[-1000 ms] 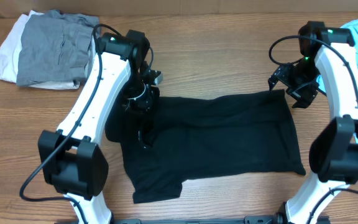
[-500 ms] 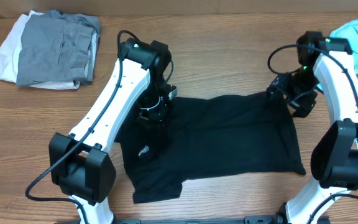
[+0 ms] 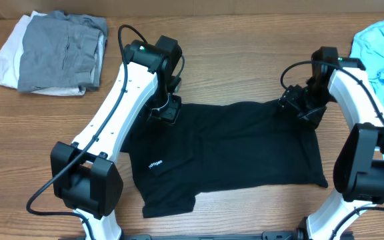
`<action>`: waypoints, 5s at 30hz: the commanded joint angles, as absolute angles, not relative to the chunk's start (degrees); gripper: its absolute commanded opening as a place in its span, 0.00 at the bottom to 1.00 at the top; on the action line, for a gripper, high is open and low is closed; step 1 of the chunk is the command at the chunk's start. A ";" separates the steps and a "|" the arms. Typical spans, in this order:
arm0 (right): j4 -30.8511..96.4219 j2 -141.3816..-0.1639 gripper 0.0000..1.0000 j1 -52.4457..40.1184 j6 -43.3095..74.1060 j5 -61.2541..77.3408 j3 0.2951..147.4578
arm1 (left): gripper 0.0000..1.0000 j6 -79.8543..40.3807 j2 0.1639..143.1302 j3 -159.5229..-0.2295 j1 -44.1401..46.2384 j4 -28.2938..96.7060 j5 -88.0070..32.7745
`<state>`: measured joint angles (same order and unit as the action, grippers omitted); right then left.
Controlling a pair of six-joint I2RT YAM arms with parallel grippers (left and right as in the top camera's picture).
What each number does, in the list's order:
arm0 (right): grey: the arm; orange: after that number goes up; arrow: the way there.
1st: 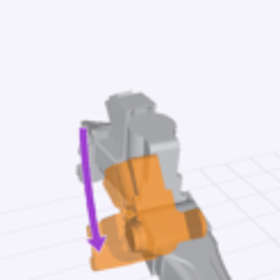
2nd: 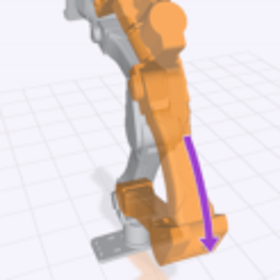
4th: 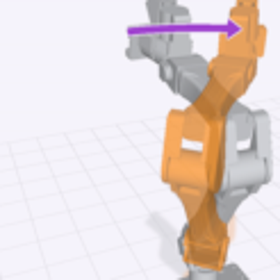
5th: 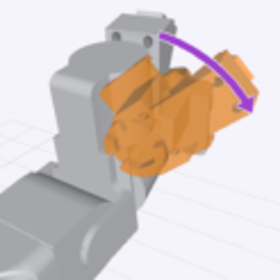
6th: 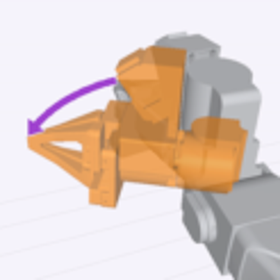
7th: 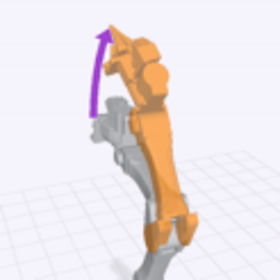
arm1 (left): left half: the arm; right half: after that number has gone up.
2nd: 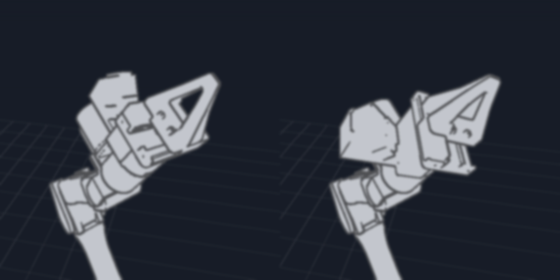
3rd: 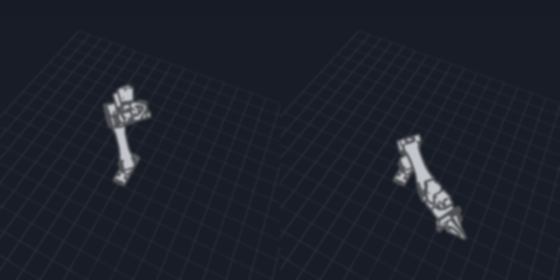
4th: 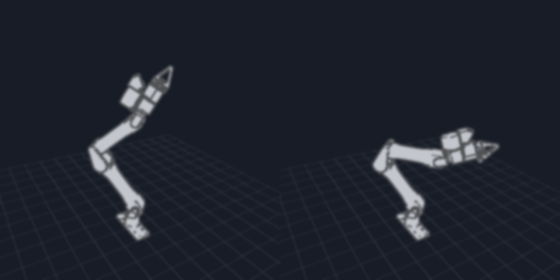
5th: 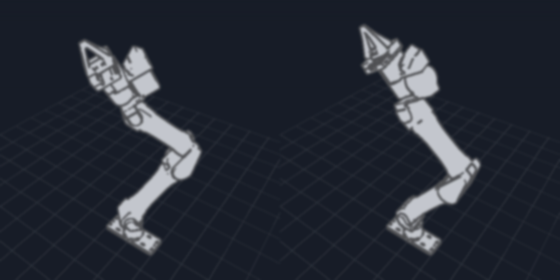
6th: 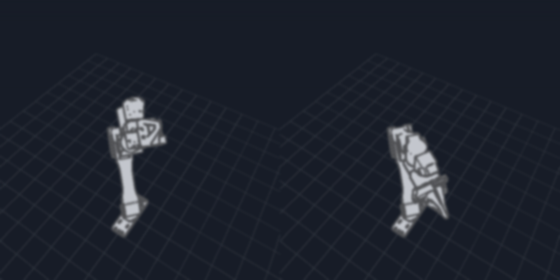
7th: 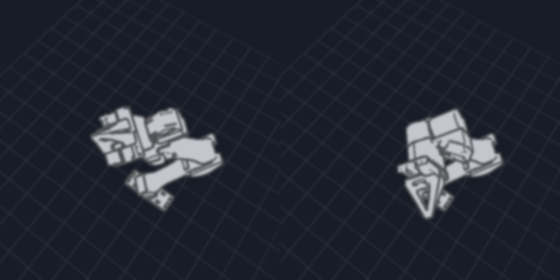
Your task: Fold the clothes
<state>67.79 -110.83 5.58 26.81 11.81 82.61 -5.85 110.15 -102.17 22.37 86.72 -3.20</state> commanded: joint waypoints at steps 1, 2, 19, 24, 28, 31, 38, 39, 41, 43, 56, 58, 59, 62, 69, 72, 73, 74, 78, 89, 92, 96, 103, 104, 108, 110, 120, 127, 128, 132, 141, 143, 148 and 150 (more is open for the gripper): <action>64.53 -109.47 0.79 5.63 29.15 13.19 78.89 | 0.66 -6.22 110.37 -99.66 22.31 85.43 -4.32; 63.29 -109.49 0.77 5.63 29.61 13.17 77.91 | 0.67 -6.24 110.37 -99.11 22.31 85.17 -4.32; 58.72 -111.24 0.17 5.74 31.77 3.90 75.57 | 0.70 -6.17 110.37 -91.64 22.09 80.86 -4.05; 58.28 -111.24 0.49 5.74 31.68 5.02 75.59 | 0.70 -5.50 110.37 -91.48 22.09 80.68 -4.03; 58.13 -111.24 0.58 5.74 31.09 11.03 75.61 | 0.71 -5.34 110.37 -91.48 22.09 80.27 -4.05; 58.08 -111.22 0.59 5.74 31.16 13.34 75.88 | 0.71 -5.10 110.37 -91.48 22.09 80.27 -4.03; 57.36 -111.22 0.69 5.74 31.29 14.72 76.38 | 0.71 -5.13 110.37 -91.48 22.09 79.64 -4.05; 56.84 -111.24 0.76 5.74 31.31 14.72 76.38 | 0.71 -5.13 110.37 -91.48 22.09 79.40 -4.05; 55.51 -111.24 0.82 5.74 31.29 14.63 76.36 | 0.72 -5.13 110.37 -91.48 22.09 79.07 -4.05; 54.72 -111.24 0.82 5.74 31.31 13.87 76.36 | 0.71 -5.13 110.37 -91.48 22.09 78.94 -4.08; 55.99 -111.96 0.57 5.67 33.45 6.04 76.05 | 0.71 -5.13 110.37 -91.48 22.09 79.02 -4.08; 55.70 -112.60 0.57 5.69 33.45 6.07 76.05 | 0.71 -5.10 110.37 -91.48 22.09 78.98 -4.08; 55.51 -112.95 0.58 5.69 33.47 6.11 76.07 | 0.71 -5.13 110.37 -91.48 22.09 78.94 -4.08; 54.70 -114.41 0.60 5.69 33.45 7.51 76.07 | 0.71 -5.10 110.37 -91.48 22.09 79.02 -4.05; 54.72 -114.89 0.49 5.69 33.47 7.77 76.18 | 0.72 -4.62 110.37 -91.48 22.09 78.98 -4.05; 55.37 -114.87 0.50 5.69 33.47 7.88 76.73 | 0.72 -4.62 110.37 -91.48 22.09 79.00 -4.05; 55.94 -114.87 0.50 5.69 33.45 8.36 77.30 | 0.72 -4.36 110.37 -91.48 22.09 79.00 -4.05; 56.86 -114.87 0.50 5.69 33.43 9.04 78.02 | 0.72 -4.23 110.37 -91.48 22.09 79.00 -4.03; 63.37 -114.87 0.62 5.74 33.01 9.72 84.40 | 0.72 -4.23 110.37 -91.48 22.09 79.00 -4.03; 62.26 -115.13 0.82 5.67 32.64 7.81 84.47 | 0.72 -4.25 110.37 -91.48 22.09 78.87 -4.08; 60.07 -115.79 0.81 5.67 33.08 7.57 82.15 | 0.72 -4.25 110.37 -91.48 22.09 78.83 -4.08; 58.48 -116.44 0.75 5.67 33.08 7.55 81.10 | 0.72 -4.25 110.37 -91.48 22.09 78.87 -4.08; 58.17 -118.04 0.55 5.69 33.10 6.79 81.10 | 0.72 -4.25 110.37 -91.48 22.09 78.83 -4.08; 58.22 -118.13 0.55 5.69 33.10 6.15 81.10 | 0.72 -4.25 110.37 -91.48 22.09 78.83 -4.08; 58.76 -118.69 0.47 5.69 33.08 4.80 81.10 | 0.72 -4.25 110.37 -91.48 22.09 78.85 -4.08; 58.83 -118.74 0.36 5.69 33.34 3.97 81.10 | 0.72 -4.25 110.37 -91.48 22.09 78.85 -4.08; 66.50 -118.74 0.18 5.85 34.35 -4.01 86.35 | 0.72 -4.23 110.37 -91.48 22.09 78.78 -4.05; 74.28 -118.74 0.18 5.85 34.35 -10.46 90.76 | 0.69 -4.23 110.37 -91.48 22.09 79.24 -4.05; 74.96 -118.74 0.17 5.85 34.37 -10.87 90.70 | 0.68 -4.23 110.37 -91.48 22.09 79.24 -4.05; 76.97 -118.74 0.10 5.85 34.46 -11.22 90.65 | 0.69 -4.23 110.37 -91.48 22.09 79.22 -4.05; 81.36 -118.74 0.15 5.87 39.24 -15.42 89.84 | 0.69 -3.79 110.37 -91.48 22.09 79.26 -4.05; 81.08 -118.74 0.48 5.87 39.27 -15.40 88.82 | 0.69 -3.79 110.37 -91.48 22.09 79.24 -4.05; 80.68 -118.74 0.85 6.15 39.27 -15.40 87.83 | 0.71 -3.09 110.37 -91.48 22.09 79.40 -4.05; 80.79 -118.63 0.84 6.26 39.27 -15.33 88.18 | 0.70 -2.52 110.37 -91.48 22.06 79.46 -4.05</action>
